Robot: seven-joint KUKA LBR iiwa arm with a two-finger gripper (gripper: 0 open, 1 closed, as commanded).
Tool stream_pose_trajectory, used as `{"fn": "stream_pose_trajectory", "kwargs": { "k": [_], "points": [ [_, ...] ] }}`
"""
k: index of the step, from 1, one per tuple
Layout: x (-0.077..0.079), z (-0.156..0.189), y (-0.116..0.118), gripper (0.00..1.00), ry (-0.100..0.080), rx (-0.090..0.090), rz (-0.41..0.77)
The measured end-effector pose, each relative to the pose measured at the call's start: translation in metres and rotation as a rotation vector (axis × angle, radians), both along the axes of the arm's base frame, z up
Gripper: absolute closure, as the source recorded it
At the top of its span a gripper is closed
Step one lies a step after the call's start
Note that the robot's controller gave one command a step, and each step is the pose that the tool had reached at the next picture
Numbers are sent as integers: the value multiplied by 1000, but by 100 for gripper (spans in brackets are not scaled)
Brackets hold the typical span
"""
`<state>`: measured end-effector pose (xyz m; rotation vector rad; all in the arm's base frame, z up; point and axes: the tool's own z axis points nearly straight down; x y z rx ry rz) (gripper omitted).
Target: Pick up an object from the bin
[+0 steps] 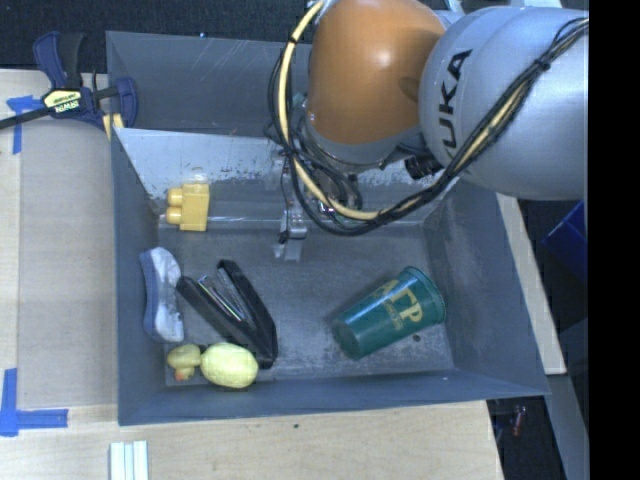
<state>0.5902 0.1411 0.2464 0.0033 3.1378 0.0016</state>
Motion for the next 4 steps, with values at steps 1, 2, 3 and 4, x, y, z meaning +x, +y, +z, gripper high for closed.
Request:
{"fn": "stream_pose_trajectory", "kwargs": {
  "k": [1, 2, 3, 4],
  "points": [
    [0, 0, 0, 0, 0, 0, 0],
    [1, 2, 14, 0, 0, -3, 23],
    [9, 76, 16, 0, -2, -1, 248],
    [7, 61, 40, 0, -5, 1, 178]
  ]
}}
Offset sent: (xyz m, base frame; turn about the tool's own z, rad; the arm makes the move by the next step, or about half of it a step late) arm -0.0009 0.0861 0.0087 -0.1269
